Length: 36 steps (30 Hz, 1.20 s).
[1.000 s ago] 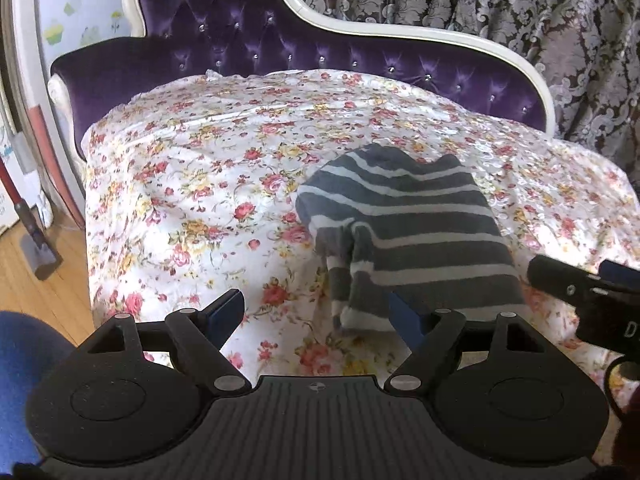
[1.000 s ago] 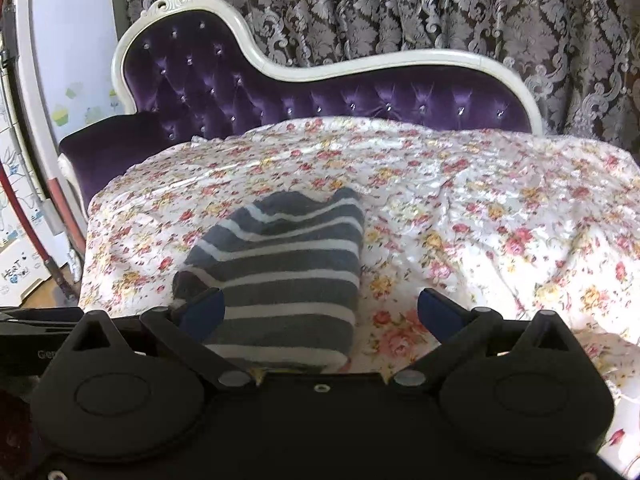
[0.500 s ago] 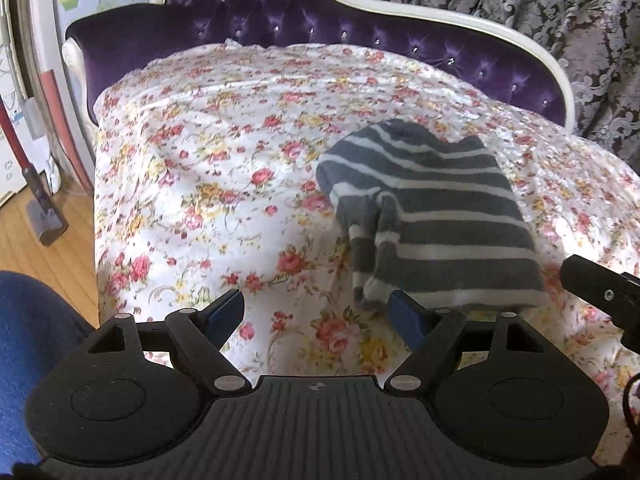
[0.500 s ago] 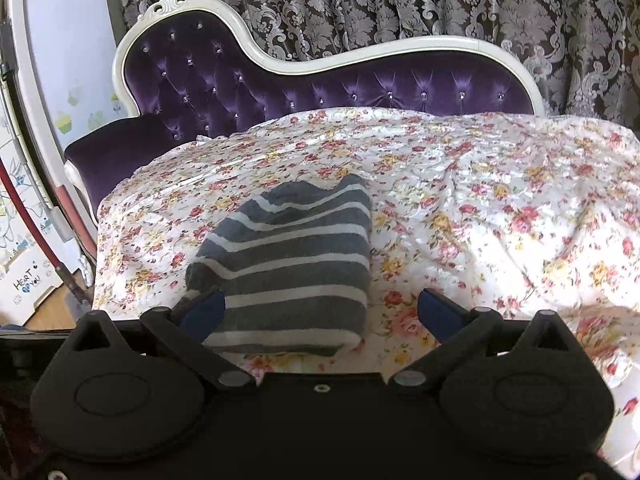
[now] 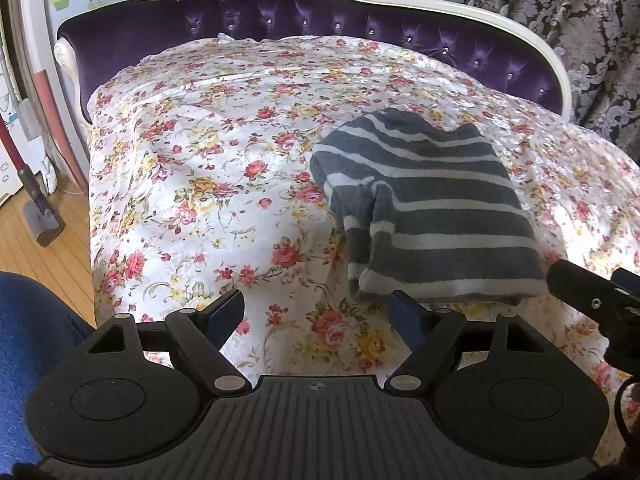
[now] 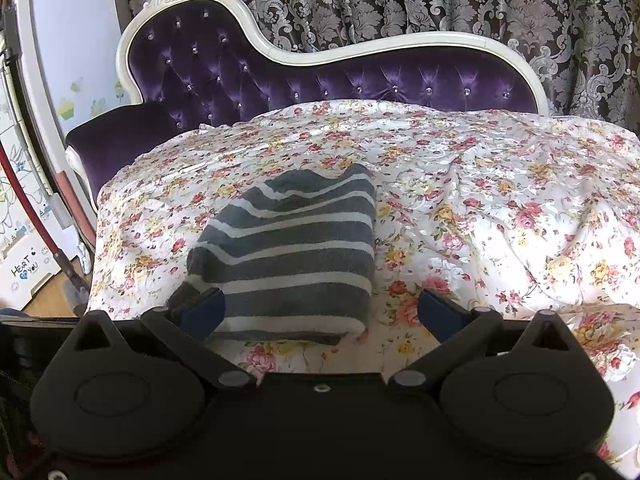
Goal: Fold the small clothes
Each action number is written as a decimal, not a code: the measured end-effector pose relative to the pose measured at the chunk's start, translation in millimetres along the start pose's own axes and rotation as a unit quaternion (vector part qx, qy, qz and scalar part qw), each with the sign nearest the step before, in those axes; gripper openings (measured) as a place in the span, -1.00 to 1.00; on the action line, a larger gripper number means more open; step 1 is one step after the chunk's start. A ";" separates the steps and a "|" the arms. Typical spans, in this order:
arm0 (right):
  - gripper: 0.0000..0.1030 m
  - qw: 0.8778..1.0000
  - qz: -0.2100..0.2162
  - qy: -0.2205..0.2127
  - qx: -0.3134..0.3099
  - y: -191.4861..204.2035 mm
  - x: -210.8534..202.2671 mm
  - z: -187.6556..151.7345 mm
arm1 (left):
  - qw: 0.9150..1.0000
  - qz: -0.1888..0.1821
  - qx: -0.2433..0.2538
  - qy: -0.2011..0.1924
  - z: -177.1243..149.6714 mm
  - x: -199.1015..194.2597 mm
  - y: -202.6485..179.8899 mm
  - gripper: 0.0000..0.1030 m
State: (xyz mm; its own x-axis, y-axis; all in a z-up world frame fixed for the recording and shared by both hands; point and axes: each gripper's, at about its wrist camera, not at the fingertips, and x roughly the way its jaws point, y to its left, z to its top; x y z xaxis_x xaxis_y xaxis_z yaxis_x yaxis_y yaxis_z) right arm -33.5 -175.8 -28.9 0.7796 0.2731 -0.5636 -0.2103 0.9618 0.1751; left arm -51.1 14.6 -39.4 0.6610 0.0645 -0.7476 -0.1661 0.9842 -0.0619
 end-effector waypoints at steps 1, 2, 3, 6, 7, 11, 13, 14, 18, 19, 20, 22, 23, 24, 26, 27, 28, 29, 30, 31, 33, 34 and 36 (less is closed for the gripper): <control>0.98 1.000 0.000 0.002 0.000 -0.2 0.9 0.1 | 1.000 0.000 0.001 0.000 0.2 -0.1 0.0 0.52; 0.98 1.000 -0.001 0.004 0.000 -0.4 1.7 -0.3 | 1.000 0.000 0.001 0.000 0.2 -0.2 -0.2 0.52; 0.98 1.000 -0.002 0.005 0.001 -0.6 2.6 -0.7 | 1.000 0.000 0.003 0.001 0.5 0.0 -0.1 0.52; 0.98 1.000 -0.003 0.010 0.003 -1.8 4.4 -1.7 | 1.000 0.002 0.006 0.000 0.3 -0.9 -1.3 0.52; 0.98 1.000 -0.005 0.012 0.005 -1.9 4.8 -2.2 | 1.000 0.003 0.008 0.000 0.1 -1.3 -1.8 0.52; 0.98 1.000 -0.007 0.019 0.011 -4.1 6.8 -3.9 | 1.000 0.004 0.012 -0.001 -0.4 -2.1 -3.3 0.52; 0.98 1.000 -0.009 0.021 0.013 -5.1 7.7 -5.1 | 1.000 0.004 0.012 0.000 -0.6 -2.1 -3.6 0.52; 0.98 1.000 -0.010 0.023 0.014 -5.6 8.2 -5.6 | 1.000 0.004 0.013 0.000 -0.7 -2.1 -3.6 0.52; 0.98 0.999 -0.013 0.027 0.019 -7.5 9.5 -7.4 | 1.000 0.004 0.014 0.000 -1.1 -2.3 -3.4 0.52; 0.98 0.999 -0.013 0.027 0.020 -8.3 9.6 -7.7 | 1.000 0.004 0.014 0.000 -1.0 -2.2 -3.6 0.52; 0.98 0.999 -0.014 0.028 0.021 -8.8 9.8 -8.0 | 1.000 0.005 0.015 -0.001 -1.2 -2.5 -3.9 0.52; 0.98 0.999 -0.015 0.030 0.022 -9.1 10.5 -8.8 | 1.000 0.006 0.017 -0.002 -1.9 -3.4 -4.0 0.52; 0.98 0.999 -0.016 0.030 0.023 -9.3 10.9 -9.1 | 1.000 0.007 0.019 -0.003 -2.1 -3.8 -4.2 0.52; 0.98 0.999 -0.016 0.031 0.023 -9.6 11.0 -9.3 | 1.000 0.008 0.019 -0.004 -2.2 -4.4 -4.2 0.52; 0.98 0.999 -0.017 0.031 0.025 -10.0 10.9 -9.8 | 1.000 0.008 0.021 -0.004 -2.2 -5.2 -4.3 0.52; 0.98 0.999 -0.018 0.032 0.026 -10.2 11.0 -10.0 | 1.000 0.007 0.022 -0.004 -2.0 -5.4 -4.2 0.52; 0.98 0.999 -0.018 0.032 0.026 -10.2 11.2 -10.0 | 1.000 0.007 0.023 -0.004 -2.0 -5.8 -4.3 0.52; 0.98 0.999 -0.018 0.033 0.026 -10.4 11.3 -10.0 | 1.000 0.007 0.024 -0.004 -1.8 -6.0 -4.5 0.52; 0.98 0.999 -0.018 0.033 0.027 -10.5 11.4 -10.1 | 1.000 0.008 0.024 -0.004 -1.9 -6.2 -4.8 0.52; 0.98 0.999 -0.019 0.033 0.027 -10.6 11.4 -10.4 | 1.000 0.008 0.025 -0.004 -1.8 -6.4 -4.8 0.52; 0.98 0.999 -0.019 0.033 0.027 -10.4 11.6 -10.6 | 1.000 0.007 0.024 -0.004 -1.9 -6.5 -4.7 0.52; 0.98 0.999 -0.019 0.033 0.027 -10.4 11.6 -10.5 | 1.000 0.007 0.024 -0.004 -1.9 -6.6 -4.7 0.52; 0.98 0.999 -0.018 0.033 0.026 -10.2 11.7 -10.6 | 1.000 0.007 0.024 -0.005 -2.0 -6.7 -4.7 0.52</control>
State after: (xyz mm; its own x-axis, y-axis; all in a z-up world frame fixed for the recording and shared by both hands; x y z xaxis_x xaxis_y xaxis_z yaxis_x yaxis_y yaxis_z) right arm -28.5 -182.2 -45.9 0.7451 0.2402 -0.6222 -0.1501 0.9693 0.1945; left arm -56.2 9.2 -35.3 0.6655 0.0796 -0.7422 -0.1407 0.9899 -0.0199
